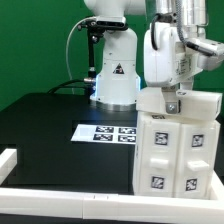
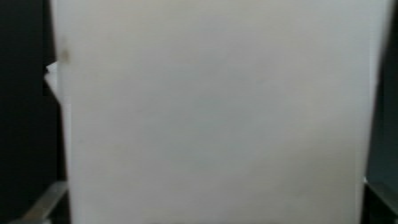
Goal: Assemble cabinet
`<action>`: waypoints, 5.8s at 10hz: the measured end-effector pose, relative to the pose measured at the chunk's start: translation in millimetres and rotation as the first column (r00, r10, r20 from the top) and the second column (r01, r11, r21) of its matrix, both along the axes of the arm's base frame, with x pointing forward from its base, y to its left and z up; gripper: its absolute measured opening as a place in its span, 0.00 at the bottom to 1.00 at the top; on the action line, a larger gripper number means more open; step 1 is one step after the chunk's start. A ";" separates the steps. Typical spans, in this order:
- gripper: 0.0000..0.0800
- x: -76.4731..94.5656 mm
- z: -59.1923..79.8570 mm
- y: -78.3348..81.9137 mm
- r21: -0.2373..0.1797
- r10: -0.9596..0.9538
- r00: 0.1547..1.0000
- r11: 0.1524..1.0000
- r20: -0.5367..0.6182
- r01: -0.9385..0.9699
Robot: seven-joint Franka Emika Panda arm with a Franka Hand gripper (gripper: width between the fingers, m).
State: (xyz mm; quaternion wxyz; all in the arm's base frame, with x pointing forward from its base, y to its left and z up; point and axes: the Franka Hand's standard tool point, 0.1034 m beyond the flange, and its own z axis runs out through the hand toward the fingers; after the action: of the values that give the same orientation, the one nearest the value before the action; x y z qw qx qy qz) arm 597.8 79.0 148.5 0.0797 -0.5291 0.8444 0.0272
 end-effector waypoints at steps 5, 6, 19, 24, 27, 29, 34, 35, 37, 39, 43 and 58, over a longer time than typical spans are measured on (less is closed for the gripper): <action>1.00 0.2 30.6 5.7 -0.026 0.456 0.885 0.890 0.091 -0.456; 1.00 -0.2 27.8 4.9 -0.046 0.535 0.840 0.845 0.095 -0.533; 1.00 -0.6 44.7 11.0 -0.235 0.907 -0.422 -0.414 -0.018 -0.880; 1.00 -4.3 41.7 13.9 -0.190 0.469 -0.877 -0.875 -0.102 -0.446; 1.00 -3.0 42.2 6.6 -0.182 0.311 -0.943 -0.940 -0.119 -0.287; 1.00 -1.8 33.8 0.2 -0.172 0.126 -0.984 -0.980 -0.129 -0.103; 1.00 -3.9 6.0 -4.7 -0.152 0.056 -0.991 -0.988 -0.124 -0.037; 0.83 -3.9 6.1 -5.5 -0.151 0.091 -0.988 -0.986 -0.123 -0.072; 0.67 -4.3 5.1 -6.4 -0.152 0.174 -0.977 -0.976 -0.120 -0.156; 0.68 -4.5 4.8 -6.5 -0.154 0.344 -0.932 -0.933 -0.115 -0.325; 0.68 -2.9 3.0 -3.1 -0.167 0.892 -0.444 -0.452 -0.082 -0.876; 0.90 0.5 10.3 0.5 -0.045 0.753 0.657 0.658 0.027 -0.752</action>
Offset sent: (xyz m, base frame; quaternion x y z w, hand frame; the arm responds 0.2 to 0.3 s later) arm -0.0037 0.0234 0.0363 -0.0087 -0.0921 -0.1996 0.9755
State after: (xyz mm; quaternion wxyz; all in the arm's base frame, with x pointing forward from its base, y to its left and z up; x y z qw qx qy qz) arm 598.4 79.5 158.8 0.0718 -0.8323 0.5486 0.0339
